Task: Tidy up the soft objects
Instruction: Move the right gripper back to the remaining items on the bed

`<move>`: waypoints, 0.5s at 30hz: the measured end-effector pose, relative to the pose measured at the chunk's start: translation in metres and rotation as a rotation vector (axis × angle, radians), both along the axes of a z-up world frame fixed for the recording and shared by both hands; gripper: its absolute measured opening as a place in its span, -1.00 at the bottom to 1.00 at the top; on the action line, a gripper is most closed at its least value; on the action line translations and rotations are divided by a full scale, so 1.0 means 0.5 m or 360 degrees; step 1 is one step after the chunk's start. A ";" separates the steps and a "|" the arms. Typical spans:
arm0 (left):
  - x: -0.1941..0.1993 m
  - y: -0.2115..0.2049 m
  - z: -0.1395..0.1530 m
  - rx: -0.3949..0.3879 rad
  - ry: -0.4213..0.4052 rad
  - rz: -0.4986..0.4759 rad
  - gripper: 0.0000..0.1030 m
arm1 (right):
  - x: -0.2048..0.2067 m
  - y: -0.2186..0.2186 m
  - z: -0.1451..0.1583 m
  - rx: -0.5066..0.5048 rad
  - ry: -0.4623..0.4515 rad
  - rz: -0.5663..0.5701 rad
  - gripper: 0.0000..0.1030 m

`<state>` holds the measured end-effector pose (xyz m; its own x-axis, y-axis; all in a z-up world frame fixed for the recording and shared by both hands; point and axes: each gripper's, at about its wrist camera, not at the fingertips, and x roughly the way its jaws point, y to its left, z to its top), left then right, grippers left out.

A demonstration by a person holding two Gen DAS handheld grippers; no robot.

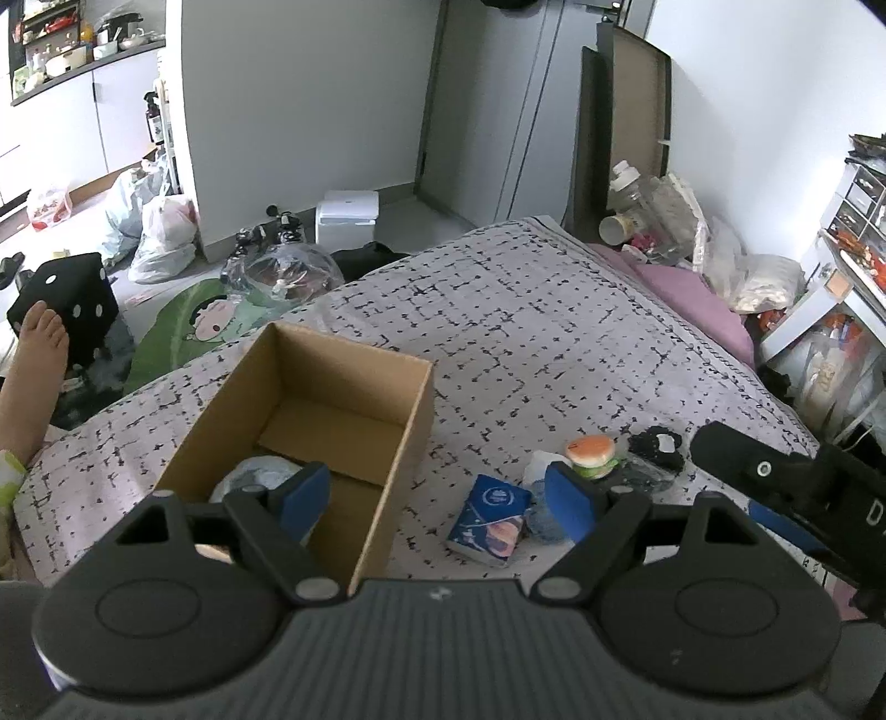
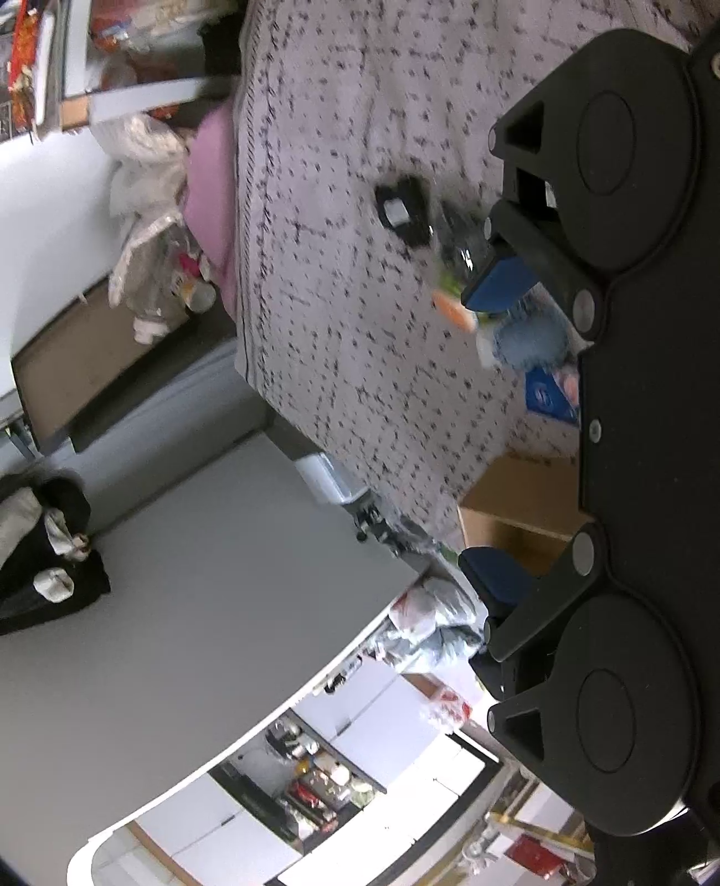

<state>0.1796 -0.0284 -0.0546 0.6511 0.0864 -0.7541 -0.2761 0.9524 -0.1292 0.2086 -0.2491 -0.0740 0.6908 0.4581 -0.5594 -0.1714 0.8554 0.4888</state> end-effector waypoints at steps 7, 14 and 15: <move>0.021 -0.028 0.007 0.0006 -0.0036 -0.0043 0.62 | 0.012 -0.044 -0.007 0.0026 0.0041 -0.0050 0.79; 0.044 -0.050 0.005 -0.0006 -0.0039 -0.0089 0.62 | 0.027 -0.082 -0.012 0.0051 0.0078 -0.0096 0.79; 0.047 -0.052 0.003 -0.0006 -0.0037 -0.0097 0.62 | 0.029 -0.090 -0.014 0.0059 0.0083 -0.0109 0.79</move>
<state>0.2028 -0.0543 -0.0529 0.6726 0.0433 -0.7388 -0.2147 0.9668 -0.1388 0.2230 -0.2939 -0.0807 0.6916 0.4320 -0.5788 -0.0870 0.8454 0.5270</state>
